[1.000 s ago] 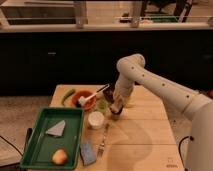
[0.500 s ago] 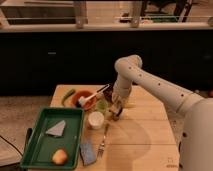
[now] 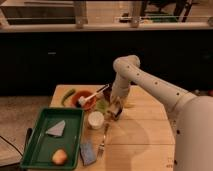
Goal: Place eraser in metal cup
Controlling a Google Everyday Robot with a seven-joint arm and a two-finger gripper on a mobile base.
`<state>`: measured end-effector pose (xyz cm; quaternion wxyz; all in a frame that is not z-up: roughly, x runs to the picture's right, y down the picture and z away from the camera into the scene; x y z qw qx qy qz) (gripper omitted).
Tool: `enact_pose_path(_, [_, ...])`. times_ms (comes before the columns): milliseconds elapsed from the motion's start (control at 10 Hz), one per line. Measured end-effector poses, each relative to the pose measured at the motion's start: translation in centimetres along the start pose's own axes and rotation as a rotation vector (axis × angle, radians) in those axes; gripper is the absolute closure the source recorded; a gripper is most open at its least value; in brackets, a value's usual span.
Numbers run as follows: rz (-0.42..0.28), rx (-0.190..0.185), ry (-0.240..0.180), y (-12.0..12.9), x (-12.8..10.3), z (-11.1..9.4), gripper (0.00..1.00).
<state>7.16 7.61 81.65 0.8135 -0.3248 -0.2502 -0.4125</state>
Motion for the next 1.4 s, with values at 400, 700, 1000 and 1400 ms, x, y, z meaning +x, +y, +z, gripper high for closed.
enact_pose_path(400, [0.01, -0.012, -0.026, 0.1, 0.0, 0.9, 0.27])
enact_pose_path(700, [0.013, -0.013, -0.03, 0.0, 0.0, 0.9, 0.2])
enact_pose_path(1000, [0.028, -0.005, -0.017, 0.5, 0.5, 0.1, 0.2])
enact_pose_path(1400, [0.062, 0.025, 0.039, 1.4, 1.8, -2.7, 0.2])
